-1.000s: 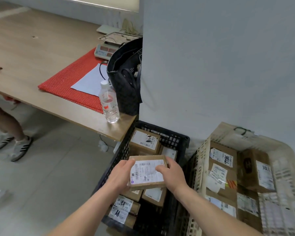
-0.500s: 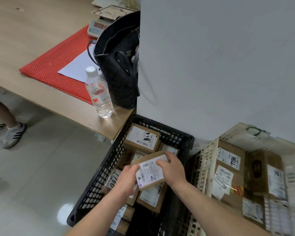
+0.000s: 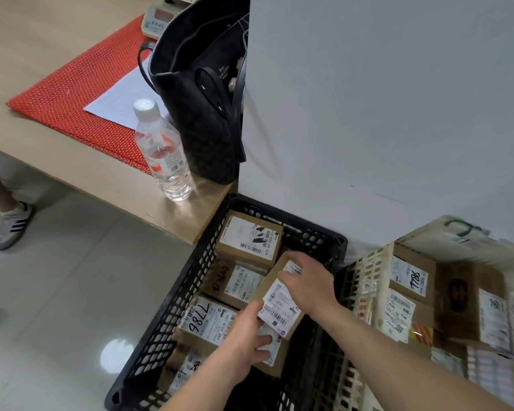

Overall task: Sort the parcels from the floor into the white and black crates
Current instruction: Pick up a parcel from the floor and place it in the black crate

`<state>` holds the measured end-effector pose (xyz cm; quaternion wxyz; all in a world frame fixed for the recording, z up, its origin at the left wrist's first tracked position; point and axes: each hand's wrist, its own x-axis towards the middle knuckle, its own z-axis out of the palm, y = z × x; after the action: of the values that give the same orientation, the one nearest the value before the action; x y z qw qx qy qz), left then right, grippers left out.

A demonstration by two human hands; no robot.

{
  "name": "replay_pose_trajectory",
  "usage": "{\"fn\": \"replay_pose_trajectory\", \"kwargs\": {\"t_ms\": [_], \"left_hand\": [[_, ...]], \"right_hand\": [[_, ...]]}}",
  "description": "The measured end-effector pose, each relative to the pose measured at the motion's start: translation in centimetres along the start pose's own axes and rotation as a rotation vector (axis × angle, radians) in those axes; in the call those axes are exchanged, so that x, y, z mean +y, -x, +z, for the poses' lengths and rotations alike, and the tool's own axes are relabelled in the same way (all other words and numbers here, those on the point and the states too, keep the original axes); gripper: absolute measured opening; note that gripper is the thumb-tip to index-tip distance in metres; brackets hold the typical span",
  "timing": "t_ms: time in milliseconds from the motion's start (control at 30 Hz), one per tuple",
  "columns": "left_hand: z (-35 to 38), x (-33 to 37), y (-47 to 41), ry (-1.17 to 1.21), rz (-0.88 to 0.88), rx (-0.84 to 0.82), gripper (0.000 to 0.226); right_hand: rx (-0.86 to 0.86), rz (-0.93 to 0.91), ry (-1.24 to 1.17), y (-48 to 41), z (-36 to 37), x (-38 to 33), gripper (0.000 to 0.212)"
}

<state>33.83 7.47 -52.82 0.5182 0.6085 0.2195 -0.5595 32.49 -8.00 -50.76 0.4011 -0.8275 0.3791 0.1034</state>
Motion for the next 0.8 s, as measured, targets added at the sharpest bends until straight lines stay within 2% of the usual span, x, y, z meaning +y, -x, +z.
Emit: {"fn": "replay_pose_trajectory", "kwargs": {"t_ms": [267, 400, 533, 800], "left_hand": [[1.4, 1.5, -0.5, 0.120, -0.049, -0.116, 0.039], [2.9, 1.9, -2.0, 0.272, -0.077, -0.228, 0.066], [4.0, 2.1, -4.2, 0.344, -0.074, -0.290, 0.064], [3.7, 3.1, -3.8, 0.185, -0.085, -0.266, 0.060]], "right_hand": [[-0.074, -0.068, 0.267, -2.2, -0.5, 0.5, 0.069], [-0.139, -0.119, 0.337, -2.5, -1.0, 1.1, 0.072], [-0.194, -0.138, 0.377, -2.0, -1.4, 1.6, 0.069], [-0.274, -0.126, 0.320, -1.8, -1.4, 1.5, 0.069]]}}
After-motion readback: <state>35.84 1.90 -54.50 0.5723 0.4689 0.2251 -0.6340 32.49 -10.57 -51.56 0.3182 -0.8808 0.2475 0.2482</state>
